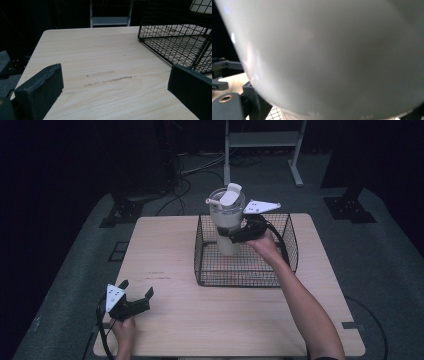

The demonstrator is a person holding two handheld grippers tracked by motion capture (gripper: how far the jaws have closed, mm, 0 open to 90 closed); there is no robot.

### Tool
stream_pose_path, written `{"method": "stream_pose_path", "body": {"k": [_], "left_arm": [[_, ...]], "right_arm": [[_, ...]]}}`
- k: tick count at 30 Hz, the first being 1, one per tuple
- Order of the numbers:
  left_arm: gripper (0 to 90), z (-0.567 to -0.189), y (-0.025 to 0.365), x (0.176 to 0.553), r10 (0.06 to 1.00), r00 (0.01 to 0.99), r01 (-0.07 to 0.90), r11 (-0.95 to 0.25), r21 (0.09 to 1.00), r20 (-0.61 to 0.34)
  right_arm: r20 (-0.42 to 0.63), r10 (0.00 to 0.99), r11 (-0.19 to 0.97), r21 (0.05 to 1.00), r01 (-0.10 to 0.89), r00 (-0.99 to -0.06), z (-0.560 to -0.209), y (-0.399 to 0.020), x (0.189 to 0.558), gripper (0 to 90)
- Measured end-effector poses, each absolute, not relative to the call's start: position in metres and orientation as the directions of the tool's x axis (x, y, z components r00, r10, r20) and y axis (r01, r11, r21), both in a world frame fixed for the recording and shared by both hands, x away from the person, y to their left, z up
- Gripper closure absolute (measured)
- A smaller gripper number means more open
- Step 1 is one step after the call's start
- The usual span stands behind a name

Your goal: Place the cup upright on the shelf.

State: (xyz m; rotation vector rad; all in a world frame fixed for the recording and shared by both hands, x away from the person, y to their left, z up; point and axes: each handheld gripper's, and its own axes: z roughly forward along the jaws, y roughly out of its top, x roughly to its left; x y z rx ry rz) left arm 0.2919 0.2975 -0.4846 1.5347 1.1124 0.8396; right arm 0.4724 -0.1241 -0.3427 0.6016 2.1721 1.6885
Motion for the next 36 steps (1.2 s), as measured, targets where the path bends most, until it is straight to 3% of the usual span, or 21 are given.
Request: {"method": "stream_pose_path", "body": {"k": [23, 36], "left_arm": [[0.0, -0.485, 0.298, 0.292, 0.942, 0.335, 0.229, -0.047, 0.972, -0.034], [0.0, -0.485, 0.299, 0.291, 0.94, 0.338, 0.229, -0.046, 0.972, -0.036]], "right_arm": [[0.098, 0.444, 0.251, 0.941, 0.228, -0.891, -0.395, -0.118, 0.505, 8.3], [0.123, 0.455, 0.275, 0.923, 0.27, -0.882, -0.412, -0.116, 0.514, 8.2]]}}
